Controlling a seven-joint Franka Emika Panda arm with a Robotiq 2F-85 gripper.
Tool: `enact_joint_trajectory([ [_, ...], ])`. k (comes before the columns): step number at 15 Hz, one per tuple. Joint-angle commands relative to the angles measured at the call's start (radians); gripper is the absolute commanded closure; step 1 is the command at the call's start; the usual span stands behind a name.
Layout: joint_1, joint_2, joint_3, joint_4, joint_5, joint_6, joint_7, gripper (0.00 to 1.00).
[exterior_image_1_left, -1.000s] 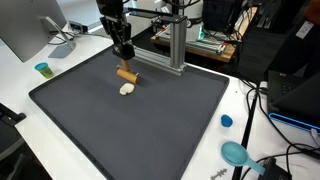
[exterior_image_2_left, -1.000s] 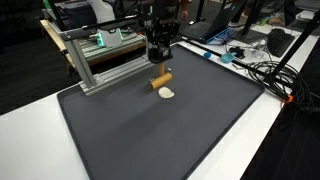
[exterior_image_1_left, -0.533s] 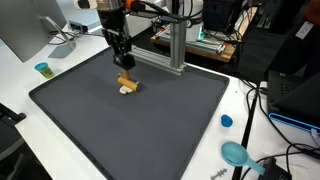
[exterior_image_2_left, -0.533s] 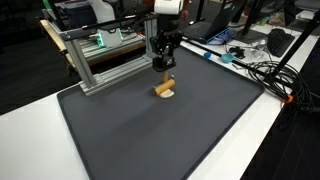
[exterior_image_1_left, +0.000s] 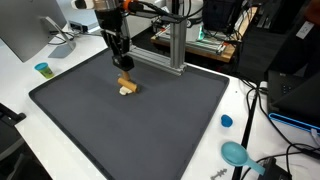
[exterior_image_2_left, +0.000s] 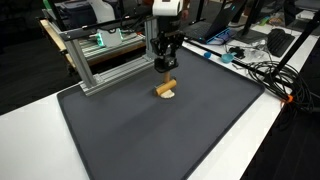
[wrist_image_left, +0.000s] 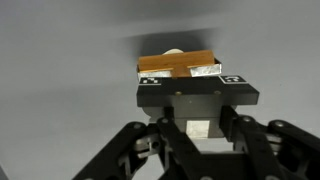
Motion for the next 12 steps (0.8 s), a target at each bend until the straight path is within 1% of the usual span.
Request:
enact_joint_trajectory([
  [1, -0.005, 0.065, 0.016, 0.052, 0.064, 0.028, -0.014, 0.79],
  [12, 0.004, 0.120, 0.009, 0.105, 0.055, 0.043, 0.050, 0.79],
])
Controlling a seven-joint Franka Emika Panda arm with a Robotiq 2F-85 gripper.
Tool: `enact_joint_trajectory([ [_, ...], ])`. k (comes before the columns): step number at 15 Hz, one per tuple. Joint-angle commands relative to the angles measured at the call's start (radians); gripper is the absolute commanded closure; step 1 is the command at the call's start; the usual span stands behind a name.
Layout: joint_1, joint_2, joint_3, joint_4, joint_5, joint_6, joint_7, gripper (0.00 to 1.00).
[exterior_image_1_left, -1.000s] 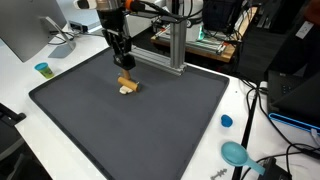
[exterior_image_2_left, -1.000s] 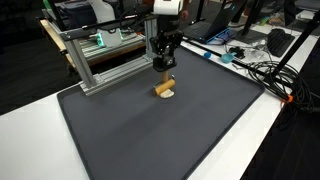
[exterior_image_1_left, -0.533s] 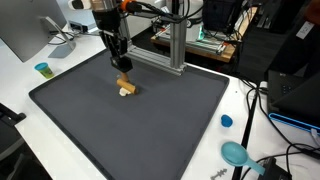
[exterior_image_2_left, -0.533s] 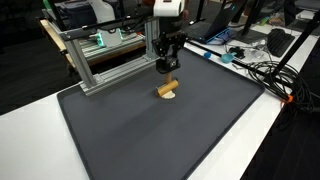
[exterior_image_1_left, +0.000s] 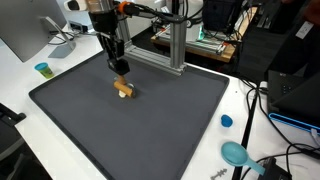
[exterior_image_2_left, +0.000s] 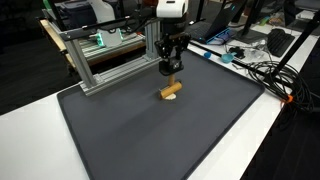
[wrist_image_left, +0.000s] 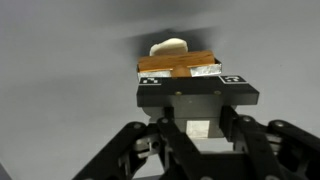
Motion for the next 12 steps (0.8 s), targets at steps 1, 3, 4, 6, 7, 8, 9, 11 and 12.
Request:
enact_joint_trajectory([
  [1, 0.004, 0.073, 0.009, 0.041, 0.043, 0.038, 0.024, 0.79],
  [3, 0.004, 0.083, 0.009, 0.055, 0.046, 0.037, 0.036, 0.79],
  [4, 0.004, 0.085, 0.009, 0.061, 0.046, 0.034, 0.039, 0.79],
  [6, -0.004, 0.080, 0.010, 0.067, 0.062, 0.035, 0.040, 0.79],
  [7, -0.011, 0.071, 0.012, 0.065, 0.079, 0.041, 0.038, 0.79],
  [8, -0.019, 0.061, 0.013, 0.062, 0.103, 0.051, 0.038, 0.79],
  [9, -0.024, 0.058, 0.012, 0.062, 0.119, 0.060, 0.039, 0.79],
  [11, -0.028, 0.049, 0.010, 0.050, 0.150, 0.103, 0.048, 0.79],
  [12, -0.029, 0.046, 0.010, 0.044, 0.164, 0.122, 0.049, 0.79],
])
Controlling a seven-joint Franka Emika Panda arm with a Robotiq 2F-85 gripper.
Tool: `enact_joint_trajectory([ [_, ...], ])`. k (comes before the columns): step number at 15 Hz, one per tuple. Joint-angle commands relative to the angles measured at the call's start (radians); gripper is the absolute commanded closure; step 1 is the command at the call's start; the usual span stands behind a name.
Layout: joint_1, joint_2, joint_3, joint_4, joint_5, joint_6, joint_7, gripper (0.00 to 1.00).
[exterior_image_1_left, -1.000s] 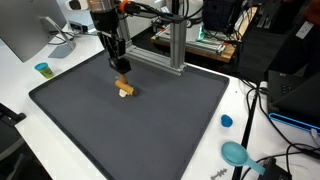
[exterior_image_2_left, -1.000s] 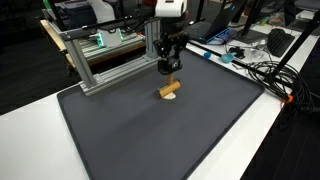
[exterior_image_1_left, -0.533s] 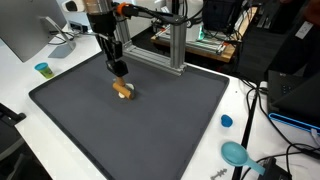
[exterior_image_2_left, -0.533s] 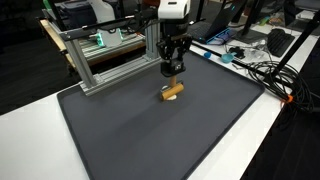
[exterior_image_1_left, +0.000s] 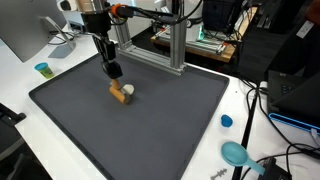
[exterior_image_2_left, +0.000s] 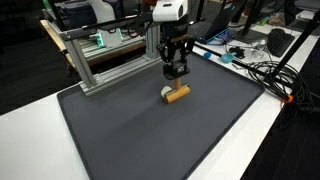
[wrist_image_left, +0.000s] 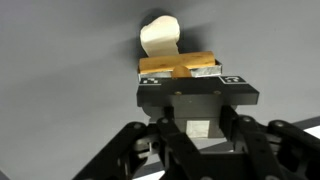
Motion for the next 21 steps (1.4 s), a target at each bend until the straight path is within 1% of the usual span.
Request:
enact_joint_trajectory([
  [1, -0.007, -0.002, 0.008, -0.007, 0.068, 0.075, 0.010, 0.79],
  [3, -0.016, -0.070, 0.002, -0.066, 0.067, 0.113, -0.022, 0.79],
  [4, -0.035, -0.135, 0.003, -0.114, 0.066, 0.137, -0.081, 0.79],
  [5, -0.043, -0.182, -0.003, -0.144, 0.029, 0.147, -0.147, 0.79],
  [6, -0.050, -0.215, -0.005, -0.155, 0.006, 0.118, -0.206, 0.79],
  [7, -0.043, -0.260, -0.025, -0.174, -0.049, 0.072, -0.221, 0.79],
  [9, -0.032, -0.363, -0.045, -0.230, -0.162, 0.007, -0.233, 0.79],
  [10, -0.024, -0.392, -0.045, -0.243, -0.229, -0.016, -0.221, 0.79],
  [11, -0.037, -0.281, -0.040, -0.159, -0.145, 0.013, -0.213, 0.79],
  [12, -0.037, -0.314, -0.041, -0.177, -0.158, -0.002, -0.210, 0.54],
  [14, -0.036, -0.315, -0.041, -0.180, -0.156, -0.001, -0.210, 0.54],
  [15, -0.034, -0.302, -0.040, -0.197, -0.168, 0.034, -0.218, 0.79],
  [16, -0.036, -0.310, -0.041, -0.230, -0.194, 0.095, -0.270, 0.79],
  [17, -0.038, -0.315, -0.041, -0.246, -0.210, 0.128, -0.325, 0.79],
  [19, -0.045, -0.326, -0.041, -0.263, -0.207, 0.147, -0.436, 0.79],
  [20, -0.049, -0.324, -0.042, -0.263, -0.199, 0.154, -0.498, 0.79],
  [21, -0.055, -0.322, -0.037, -0.259, -0.147, 0.169, -0.588, 0.79],
])
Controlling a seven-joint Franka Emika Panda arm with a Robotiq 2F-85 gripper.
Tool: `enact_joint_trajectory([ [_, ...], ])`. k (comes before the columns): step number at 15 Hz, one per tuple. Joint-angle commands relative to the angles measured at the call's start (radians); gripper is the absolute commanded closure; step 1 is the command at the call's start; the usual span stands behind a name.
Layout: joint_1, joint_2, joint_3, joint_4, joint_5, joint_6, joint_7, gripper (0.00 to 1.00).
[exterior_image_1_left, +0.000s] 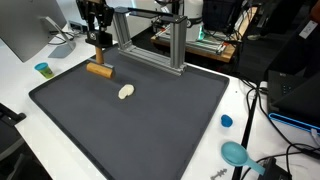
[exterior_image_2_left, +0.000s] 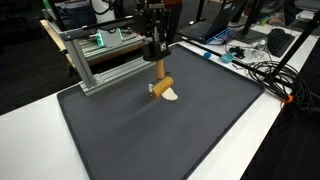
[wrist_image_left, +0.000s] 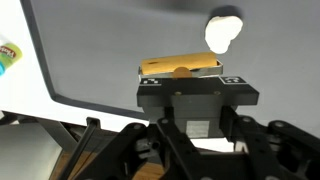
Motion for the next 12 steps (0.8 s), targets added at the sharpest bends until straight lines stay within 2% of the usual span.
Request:
enact_joint_trajectory([
  [1, -0.001, -0.001, -0.001, -0.002, 0.005, 0.009, -0.055, 0.54],
  [4, -0.006, -0.006, -0.002, -0.004, 0.012, 0.023, -0.131, 0.54],
  [12, -0.006, -0.008, -0.002, -0.007, 0.012, 0.023, -0.141, 0.54],
])
